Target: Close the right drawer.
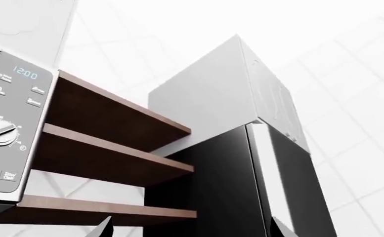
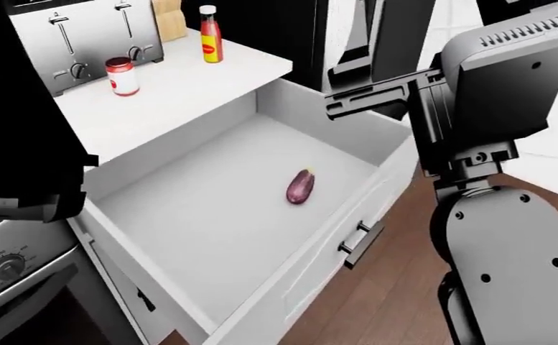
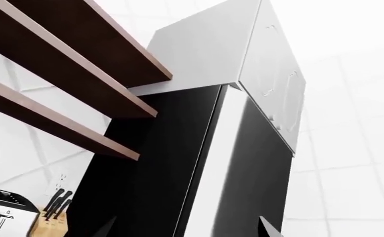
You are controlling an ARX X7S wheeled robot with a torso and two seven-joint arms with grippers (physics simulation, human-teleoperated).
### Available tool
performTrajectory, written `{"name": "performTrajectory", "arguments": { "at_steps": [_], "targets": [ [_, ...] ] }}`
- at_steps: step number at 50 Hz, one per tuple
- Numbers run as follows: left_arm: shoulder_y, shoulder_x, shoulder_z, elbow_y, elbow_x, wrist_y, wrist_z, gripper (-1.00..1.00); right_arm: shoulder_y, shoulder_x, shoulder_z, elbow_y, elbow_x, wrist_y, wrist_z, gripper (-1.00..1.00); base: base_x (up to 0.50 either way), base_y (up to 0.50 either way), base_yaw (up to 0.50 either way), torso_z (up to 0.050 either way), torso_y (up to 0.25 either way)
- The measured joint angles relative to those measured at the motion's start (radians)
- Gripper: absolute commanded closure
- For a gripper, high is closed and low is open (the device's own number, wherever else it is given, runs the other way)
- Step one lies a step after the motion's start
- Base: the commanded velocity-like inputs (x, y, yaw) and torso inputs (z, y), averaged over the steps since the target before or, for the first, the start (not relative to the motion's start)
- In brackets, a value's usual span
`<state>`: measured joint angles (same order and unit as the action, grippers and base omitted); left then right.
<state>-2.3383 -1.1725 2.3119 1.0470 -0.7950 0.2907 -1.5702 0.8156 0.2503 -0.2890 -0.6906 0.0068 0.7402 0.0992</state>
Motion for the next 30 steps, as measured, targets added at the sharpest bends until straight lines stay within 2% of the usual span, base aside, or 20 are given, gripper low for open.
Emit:
{"name": "performTrajectory", "arguments": {
  "at_steps": [14, 24, 30],
  "targets": [
    [-0.011, -0.007, 0.011, 0.0, 0.005, 0.0, 0.0, -1.0, -0.019, 0.006, 0.009, -0.01, 0.002, 0.015, 0.015, -1.0, 0.0, 0.0, 0.0, 0.0, 0.0],
    [-0.013, -0.011, 0.02, 0.0, 0.013, 0.002, 0.0, -1.0, -0.031, 0.011, 0.012, -0.01, 0.0, 0.014, 0.027, -1.0, 0.3, -0.38, 0.0, 0.0, 0.0],
    [-0.011, -0.013, 0.023, -0.001, 0.017, 0.003, 0.0, -1.0, -0.036, 0.013, 0.016, -0.015, 0.001, 0.013, 0.033, -1.0, 0.03, -0.03, 0.0, 0.0, 0.002]
  ]
}}
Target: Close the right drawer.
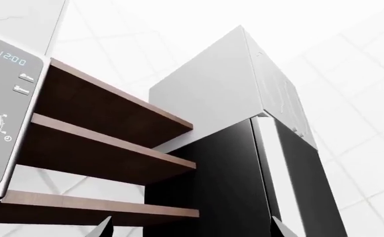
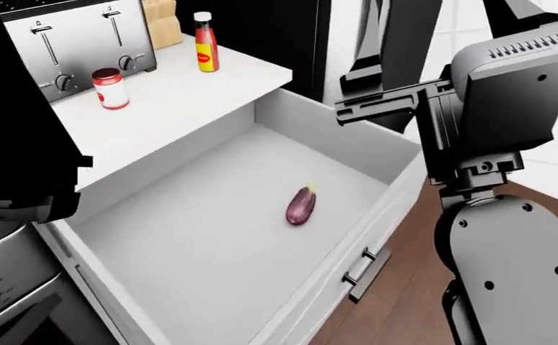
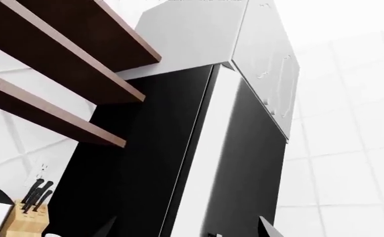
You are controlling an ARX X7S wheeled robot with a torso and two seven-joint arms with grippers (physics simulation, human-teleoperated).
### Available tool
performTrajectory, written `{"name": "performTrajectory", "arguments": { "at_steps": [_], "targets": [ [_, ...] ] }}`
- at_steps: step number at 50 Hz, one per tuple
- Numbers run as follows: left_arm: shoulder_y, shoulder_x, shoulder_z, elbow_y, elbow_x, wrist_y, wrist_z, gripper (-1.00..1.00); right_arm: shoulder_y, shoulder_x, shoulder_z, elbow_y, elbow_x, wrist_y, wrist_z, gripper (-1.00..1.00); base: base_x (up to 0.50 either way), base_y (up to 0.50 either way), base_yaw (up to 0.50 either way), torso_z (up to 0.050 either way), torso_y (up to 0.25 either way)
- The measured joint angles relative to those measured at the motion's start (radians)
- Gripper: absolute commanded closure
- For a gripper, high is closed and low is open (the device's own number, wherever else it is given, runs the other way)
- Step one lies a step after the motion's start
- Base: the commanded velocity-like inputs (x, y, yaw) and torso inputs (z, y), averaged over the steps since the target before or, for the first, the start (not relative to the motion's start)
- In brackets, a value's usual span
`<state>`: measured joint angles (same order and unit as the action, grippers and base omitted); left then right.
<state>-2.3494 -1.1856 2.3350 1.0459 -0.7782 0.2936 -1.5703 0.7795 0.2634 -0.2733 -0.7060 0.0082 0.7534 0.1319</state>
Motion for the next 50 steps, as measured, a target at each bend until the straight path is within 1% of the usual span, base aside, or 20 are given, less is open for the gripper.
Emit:
{"name": "performTrajectory", "arguments": {
  "at_steps": [19, 29, 38, 50],
  "targets": [
    [0.001, -0.001, -0.006, 0.001, 0.0, -0.001, 0.0, -1.0, -0.025, 0.015, 0.037, -0.059, 0.002, -0.006, 0.023, -1.0, 0.0, 0.0, 0.0, 0.0, 0.0],
    [-0.002, 0.004, -0.017, 0.001, -0.012, -0.005, 0.0, -1.0, -0.042, 0.034, 0.046, -0.073, -0.013, -0.038, 0.038, -1.0, 0.37, 0.32, 0.0, 0.0, 0.0],
    [0.001, -0.001, -0.012, 0.001, -0.007, -0.003, 0.0, -1.0, -0.054, 0.039, 0.054, -0.081, -0.011, -0.056, 0.046, -1.0, 0.02, 0.02, 0.0, 0.0, 0.0],
    [0.003, -0.01, 0.002, 0.001, 0.008, 0.0, 0.0, -1.0, -0.048, 0.045, 0.057, -0.133, -0.02, 0.001, 0.059, -1.0, 0.0, 0.0, 0.0, 0.0, 0.0]
  ]
}}
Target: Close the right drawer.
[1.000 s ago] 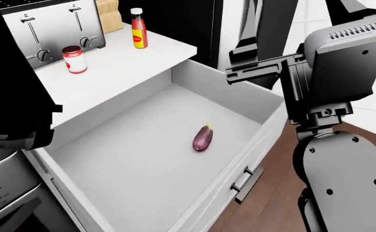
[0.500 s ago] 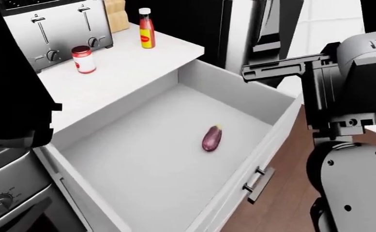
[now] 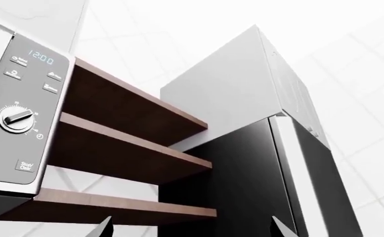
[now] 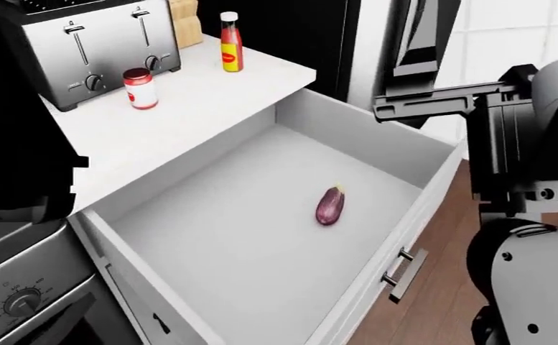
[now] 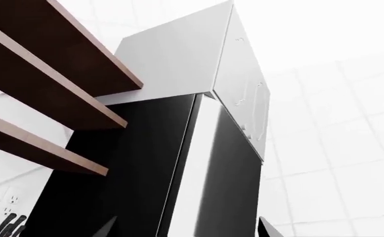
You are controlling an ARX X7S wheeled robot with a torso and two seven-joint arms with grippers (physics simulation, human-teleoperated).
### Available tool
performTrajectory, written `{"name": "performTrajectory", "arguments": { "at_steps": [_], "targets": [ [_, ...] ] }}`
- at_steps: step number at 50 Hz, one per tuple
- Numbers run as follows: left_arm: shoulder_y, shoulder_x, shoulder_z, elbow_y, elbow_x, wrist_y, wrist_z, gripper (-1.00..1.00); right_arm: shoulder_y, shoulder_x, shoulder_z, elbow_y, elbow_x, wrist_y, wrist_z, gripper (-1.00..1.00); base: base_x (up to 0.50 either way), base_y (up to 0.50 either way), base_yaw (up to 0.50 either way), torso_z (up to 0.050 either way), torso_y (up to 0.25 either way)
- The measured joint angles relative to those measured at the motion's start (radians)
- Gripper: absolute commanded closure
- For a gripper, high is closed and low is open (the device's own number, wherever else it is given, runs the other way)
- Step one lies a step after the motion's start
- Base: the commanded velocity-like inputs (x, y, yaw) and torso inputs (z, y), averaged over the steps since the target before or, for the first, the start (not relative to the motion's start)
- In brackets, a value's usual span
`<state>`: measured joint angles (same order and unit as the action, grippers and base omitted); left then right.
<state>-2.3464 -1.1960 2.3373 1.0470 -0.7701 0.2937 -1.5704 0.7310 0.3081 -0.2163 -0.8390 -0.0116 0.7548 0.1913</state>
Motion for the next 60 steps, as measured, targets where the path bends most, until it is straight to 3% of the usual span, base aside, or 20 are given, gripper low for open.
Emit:
{"name": "performTrajectory", "arguments": {
  "at_steps": [13, 28, 60],
  "targets": [
    [-0.006, -0.008, -0.001, 0.0, 0.001, -0.004, 0.0, -1.0, 0.018, 0.007, 0.009, -0.057, -0.007, 0.08, 0.008, -1.0, 0.01, -0.02, 0.0, 0.0, 0.0],
    [-0.009, -0.015, -0.016, 0.0, -0.005, -0.01, 0.001, -1.0, 0.02, 0.017, 0.041, -0.101, -0.004, 0.119, 0.012, -1.0, 0.25, -0.44, 0.0, 0.0, 0.001],
    [-0.008, -0.011, -0.011, 0.0, 0.001, -0.009, 0.0, -1.0, -0.021, 0.014, 0.145, -0.105, 0.034, 0.163, 0.013, -1.0, 0.0, 0.0, 0.0, 0.0, 0.0]
  ]
}}
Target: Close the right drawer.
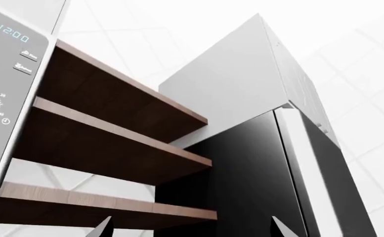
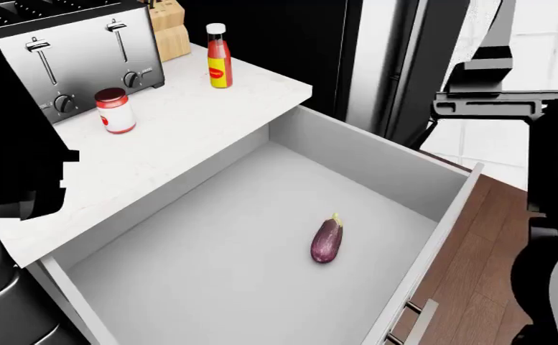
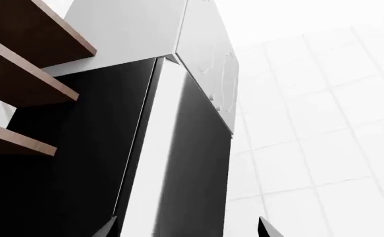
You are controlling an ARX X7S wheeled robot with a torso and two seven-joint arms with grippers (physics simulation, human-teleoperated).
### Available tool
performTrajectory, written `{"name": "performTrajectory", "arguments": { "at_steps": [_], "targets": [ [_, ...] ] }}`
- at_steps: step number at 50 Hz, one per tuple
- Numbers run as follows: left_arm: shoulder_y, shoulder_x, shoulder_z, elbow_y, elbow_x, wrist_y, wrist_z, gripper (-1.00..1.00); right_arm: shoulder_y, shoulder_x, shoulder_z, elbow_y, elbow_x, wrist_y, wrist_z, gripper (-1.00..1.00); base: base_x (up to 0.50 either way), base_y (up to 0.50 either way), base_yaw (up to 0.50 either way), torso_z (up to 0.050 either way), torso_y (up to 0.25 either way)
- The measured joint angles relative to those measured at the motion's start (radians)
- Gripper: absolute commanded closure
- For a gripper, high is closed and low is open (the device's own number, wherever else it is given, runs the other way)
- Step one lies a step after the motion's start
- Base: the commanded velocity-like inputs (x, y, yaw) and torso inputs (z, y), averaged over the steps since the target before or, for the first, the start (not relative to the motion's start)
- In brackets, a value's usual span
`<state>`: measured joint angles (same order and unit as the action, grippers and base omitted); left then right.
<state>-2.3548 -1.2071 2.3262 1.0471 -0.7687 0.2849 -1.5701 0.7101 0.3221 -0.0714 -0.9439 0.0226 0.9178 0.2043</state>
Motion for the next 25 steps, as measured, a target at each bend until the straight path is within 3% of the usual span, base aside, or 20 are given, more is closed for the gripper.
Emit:
{"name": "performTrajectory", "arguments": {
  "at_steps": [25],
  "targets": [
    [0.002, -0.008, 0.037, 0.0, 0.025, 0.018, 0.0, -1.0, -0.146, -0.017, 0.158, 0.011, 0.042, 0.068, -0.001, -1.0, 0.0, 0.0, 0.0, 0.0, 0.0]
  ]
}}
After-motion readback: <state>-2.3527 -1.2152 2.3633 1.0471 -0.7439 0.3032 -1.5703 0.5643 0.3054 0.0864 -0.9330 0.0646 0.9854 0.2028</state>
